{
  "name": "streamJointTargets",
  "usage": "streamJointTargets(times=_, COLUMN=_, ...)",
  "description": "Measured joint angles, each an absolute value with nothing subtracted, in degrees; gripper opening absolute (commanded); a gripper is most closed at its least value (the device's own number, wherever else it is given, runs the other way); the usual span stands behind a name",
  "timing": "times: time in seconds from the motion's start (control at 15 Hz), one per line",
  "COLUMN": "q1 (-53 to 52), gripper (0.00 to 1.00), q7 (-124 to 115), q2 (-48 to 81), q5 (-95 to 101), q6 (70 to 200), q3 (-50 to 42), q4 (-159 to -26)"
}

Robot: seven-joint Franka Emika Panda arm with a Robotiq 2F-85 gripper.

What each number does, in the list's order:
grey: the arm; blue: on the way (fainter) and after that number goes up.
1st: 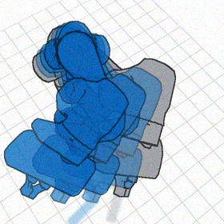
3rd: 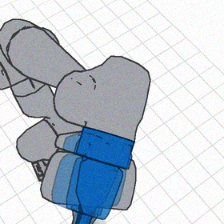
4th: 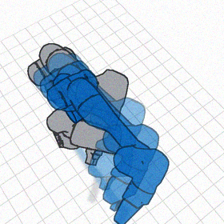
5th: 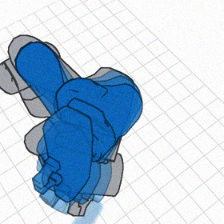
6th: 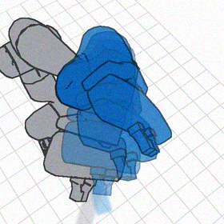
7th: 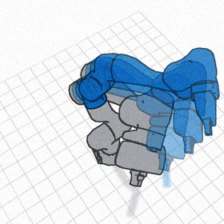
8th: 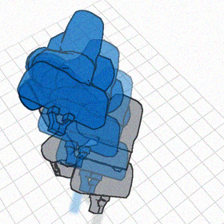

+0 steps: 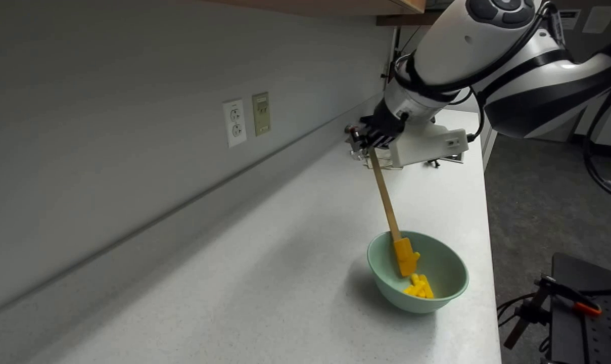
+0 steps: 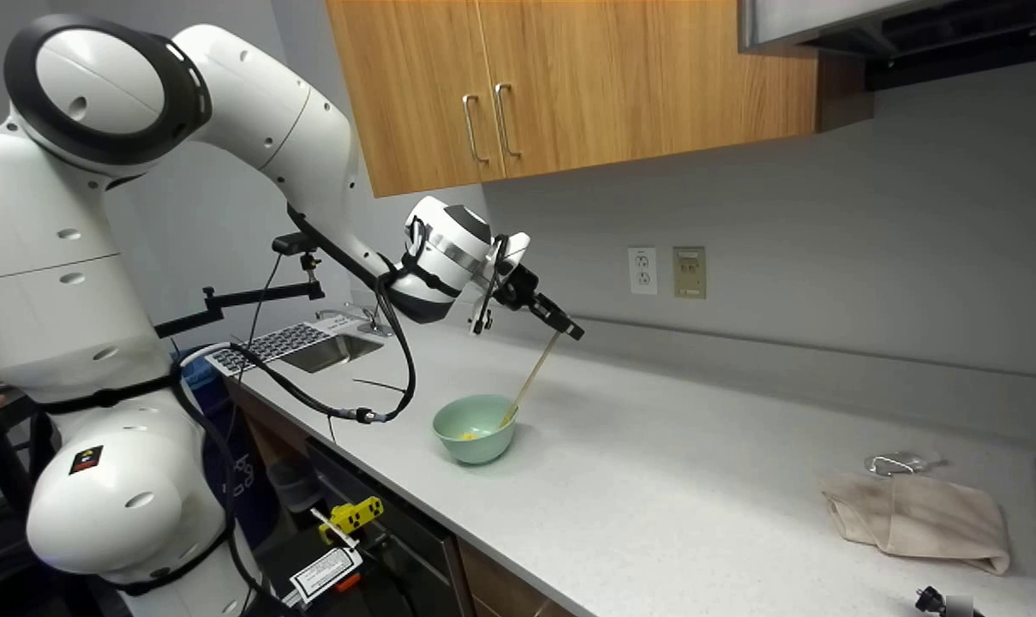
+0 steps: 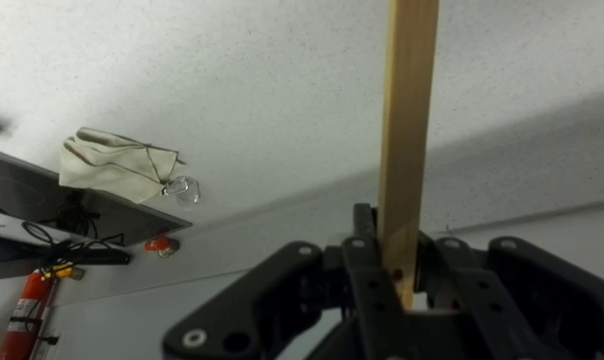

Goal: Stir the bowl

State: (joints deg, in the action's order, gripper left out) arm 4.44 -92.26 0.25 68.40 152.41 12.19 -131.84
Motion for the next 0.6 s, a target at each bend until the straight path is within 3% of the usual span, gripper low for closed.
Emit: streamJointTargets(times=0.6, q1=4.49, gripper=0.02, q7=-83.67, q2=1.70, q5=52.97, q6=158.00, q3=12.21, q4=-133.30)
